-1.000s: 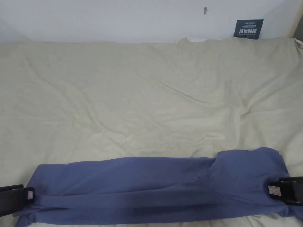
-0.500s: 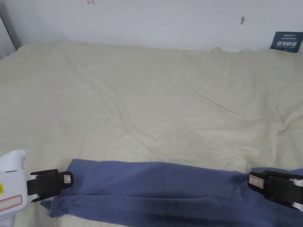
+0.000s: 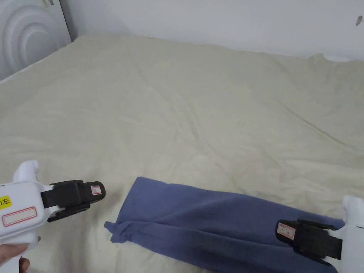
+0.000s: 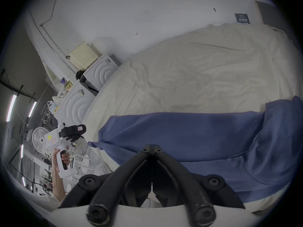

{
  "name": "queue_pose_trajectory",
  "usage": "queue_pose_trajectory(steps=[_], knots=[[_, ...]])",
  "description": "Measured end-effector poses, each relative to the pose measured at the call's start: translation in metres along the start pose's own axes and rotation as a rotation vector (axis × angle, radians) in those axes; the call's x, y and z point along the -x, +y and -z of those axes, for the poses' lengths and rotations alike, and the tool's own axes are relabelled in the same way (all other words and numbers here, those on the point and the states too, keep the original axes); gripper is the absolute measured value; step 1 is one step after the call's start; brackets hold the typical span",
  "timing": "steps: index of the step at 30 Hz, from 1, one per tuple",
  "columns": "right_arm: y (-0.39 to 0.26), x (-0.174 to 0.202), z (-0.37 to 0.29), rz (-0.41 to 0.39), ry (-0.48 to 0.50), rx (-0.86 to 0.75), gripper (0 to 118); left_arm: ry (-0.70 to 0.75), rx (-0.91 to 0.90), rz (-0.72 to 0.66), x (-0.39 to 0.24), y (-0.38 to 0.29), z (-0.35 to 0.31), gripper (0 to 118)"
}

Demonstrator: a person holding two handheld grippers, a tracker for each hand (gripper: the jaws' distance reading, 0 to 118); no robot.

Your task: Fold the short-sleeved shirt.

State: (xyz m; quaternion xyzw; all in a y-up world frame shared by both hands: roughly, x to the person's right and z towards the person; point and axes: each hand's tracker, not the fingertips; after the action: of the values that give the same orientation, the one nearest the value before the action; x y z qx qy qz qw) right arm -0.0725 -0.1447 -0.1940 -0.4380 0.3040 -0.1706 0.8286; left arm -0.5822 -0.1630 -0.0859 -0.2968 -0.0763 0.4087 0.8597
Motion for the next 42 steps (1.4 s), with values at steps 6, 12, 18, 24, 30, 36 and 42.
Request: queue_pose_trajectory(steps=[6,12,18,24,30,36,42], knots=[[0.002,-0.005,0.006,0.053,0.006,0.022,0,-0.089,0.063,-0.076,0.027,0.009,0.040,118],[0.004,-0.013,0.007,0.118,0.043,0.033,0,-0.127,0.227,-0.093,0.027,0.010,0.084,118],[0.002,-0.019,0.010,0.133,0.023,0.043,0,-0.179,0.334,-0.049,0.012,-0.001,0.112,118],[-0.004,-0.028,0.016,0.149,0.034,0.055,0,-0.184,0.403,-0.044,0.001,-0.001,0.128,97],[-0.007,-0.034,0.015,0.155,0.035,0.065,0,-0.081,0.400,-0.088,0.015,-0.002,0.125,12],[-0.005,-0.042,-0.002,0.162,0.035,0.034,0,-0.019,0.394,0.023,-0.008,0.006,0.114,12],[-0.005,-0.061,-0.029,0.184,0.020,-0.022,0,0.032,0.371,0.106,-0.047,0.008,0.099,12]])
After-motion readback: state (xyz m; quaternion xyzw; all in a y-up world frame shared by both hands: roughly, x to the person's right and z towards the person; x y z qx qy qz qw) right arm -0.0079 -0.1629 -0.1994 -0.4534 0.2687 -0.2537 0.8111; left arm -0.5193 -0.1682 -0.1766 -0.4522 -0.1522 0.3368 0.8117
